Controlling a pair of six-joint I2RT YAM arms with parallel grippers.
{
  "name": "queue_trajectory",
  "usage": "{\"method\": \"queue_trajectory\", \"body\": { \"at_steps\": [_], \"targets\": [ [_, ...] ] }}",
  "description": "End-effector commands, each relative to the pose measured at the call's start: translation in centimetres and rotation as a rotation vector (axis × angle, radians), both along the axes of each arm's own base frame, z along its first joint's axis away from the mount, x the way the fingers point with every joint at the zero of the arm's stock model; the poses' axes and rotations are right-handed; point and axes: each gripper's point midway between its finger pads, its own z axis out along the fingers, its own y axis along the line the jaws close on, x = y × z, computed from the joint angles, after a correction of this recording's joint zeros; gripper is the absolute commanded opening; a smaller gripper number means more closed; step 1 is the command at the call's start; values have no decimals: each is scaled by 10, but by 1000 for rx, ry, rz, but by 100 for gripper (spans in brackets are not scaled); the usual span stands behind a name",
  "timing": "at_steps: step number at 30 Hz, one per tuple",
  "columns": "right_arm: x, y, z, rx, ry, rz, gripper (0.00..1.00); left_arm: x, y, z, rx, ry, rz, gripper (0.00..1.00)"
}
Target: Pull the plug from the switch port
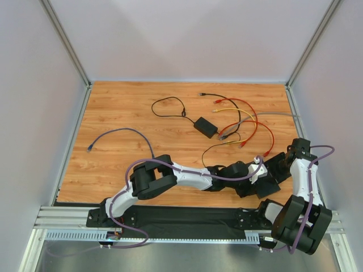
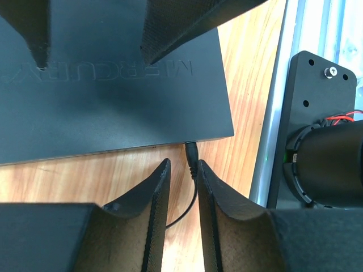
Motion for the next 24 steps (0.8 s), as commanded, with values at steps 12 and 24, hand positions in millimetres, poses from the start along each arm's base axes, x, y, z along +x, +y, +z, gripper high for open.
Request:
{"method": "queue_trajectory", "body": {
  "at_steps": [12,24],
  "targets": [
    [1,0,4,7,-10,5,54,-8,-2,-12,-5,1,7,23],
    [-2,-29,22,-155,8,-51,54,4,5,-14,7,-18,86,0]
  ]
}}
